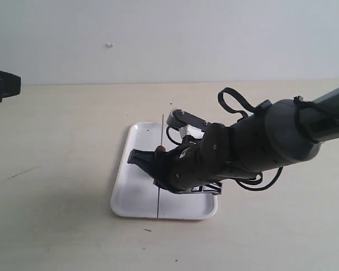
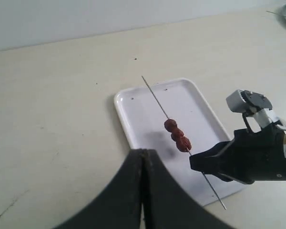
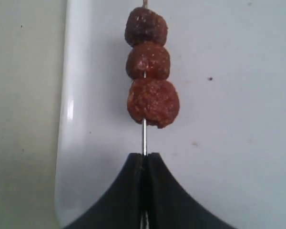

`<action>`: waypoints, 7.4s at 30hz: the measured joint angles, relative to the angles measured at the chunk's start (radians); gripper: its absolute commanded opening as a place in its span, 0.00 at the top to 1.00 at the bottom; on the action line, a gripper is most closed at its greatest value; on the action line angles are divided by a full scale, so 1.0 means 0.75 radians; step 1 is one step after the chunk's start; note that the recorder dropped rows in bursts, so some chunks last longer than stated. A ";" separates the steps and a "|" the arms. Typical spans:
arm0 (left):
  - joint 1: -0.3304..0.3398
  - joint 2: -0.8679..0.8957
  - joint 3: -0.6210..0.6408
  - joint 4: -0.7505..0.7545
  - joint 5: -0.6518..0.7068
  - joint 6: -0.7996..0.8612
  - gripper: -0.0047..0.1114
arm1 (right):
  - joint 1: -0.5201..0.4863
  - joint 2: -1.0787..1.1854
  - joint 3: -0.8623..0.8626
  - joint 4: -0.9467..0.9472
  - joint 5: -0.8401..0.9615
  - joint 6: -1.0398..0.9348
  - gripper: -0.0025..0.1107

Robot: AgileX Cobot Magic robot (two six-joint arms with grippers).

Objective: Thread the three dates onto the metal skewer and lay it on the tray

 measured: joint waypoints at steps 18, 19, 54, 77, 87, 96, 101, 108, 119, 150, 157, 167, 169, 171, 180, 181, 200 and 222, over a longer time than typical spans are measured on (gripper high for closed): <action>0.000 0.000 0.000 -0.030 0.000 0.000 0.95 | -0.084 -0.006 0.000 -0.119 0.071 0.097 0.98; 0.000 0.000 0.000 -0.030 0.000 0.000 0.95 | -0.084 0.004 0.000 -0.119 0.067 0.107 0.98; 0.000 0.000 0.000 -0.030 -0.040 0.000 0.95 | -0.084 0.013 -0.012 -0.120 0.122 0.135 0.50; 0.000 0.000 0.000 -0.030 -0.048 0.000 0.95 | -0.084 -0.089 -0.012 -0.113 0.199 0.082 0.48; 0.000 0.000 0.000 -0.030 -0.053 0.000 0.95 | -0.084 -0.063 -0.012 0.005 0.202 0.080 0.40; 0.000 0.000 0.000 -0.030 -0.056 0.000 0.95 | -0.084 -0.063 -0.012 0.009 0.247 -0.071 0.39; 0.000 0.000 0.000 -0.032 -0.056 0.000 0.95 | -0.084 -0.063 -0.012 0.020 0.304 -0.114 0.40; 0.000 0.000 0.000 -0.019 -0.048 0.000 0.95 | -0.089 -0.120 -0.012 0.040 0.307 -0.111 0.56; 0.000 -0.050 0.021 0.038 -0.022 -0.014 0.95 | -0.091 -0.428 -0.004 -0.079 0.374 -0.239 0.98; 0.000 -0.825 0.298 0.016 0.171 -0.024 0.95 | -0.089 -1.464 0.453 -0.307 0.416 -0.252 0.98; 0.000 -0.825 0.298 0.016 0.171 -0.024 0.95 | -0.089 -1.464 0.453 -0.375 0.409 -0.276 0.98; 0.000 -0.825 0.298 0.016 0.177 -0.024 0.95 | -0.234 -1.489 0.758 -0.431 -0.150 -0.329 0.98; 0.000 -0.825 0.298 0.016 0.180 -0.024 0.95 | -0.294 -1.538 0.849 -0.431 -0.233 -0.332 0.98; 0.000 -0.825 0.298 0.016 0.194 -0.024 0.95 | -0.383 -1.657 0.944 -0.431 -0.279 -0.332 0.98; 0.000 -0.825 0.298 0.016 0.205 -0.024 0.95 | -0.693 -2.261 1.286 -0.431 -0.230 -0.368 0.98; 0.000 -0.825 0.298 0.016 0.205 -0.024 0.95 | -0.696 -2.306 1.286 -0.431 -0.184 -0.372 0.98; 0.000 -0.825 0.298 0.026 0.208 -0.021 0.95 | -0.701 -2.410 1.286 -0.426 -0.039 -0.372 0.98; 0.064 -0.977 1.047 0.490 -0.790 -0.230 0.95 | -0.701 -2.410 1.286 -0.426 -0.039 -0.372 0.98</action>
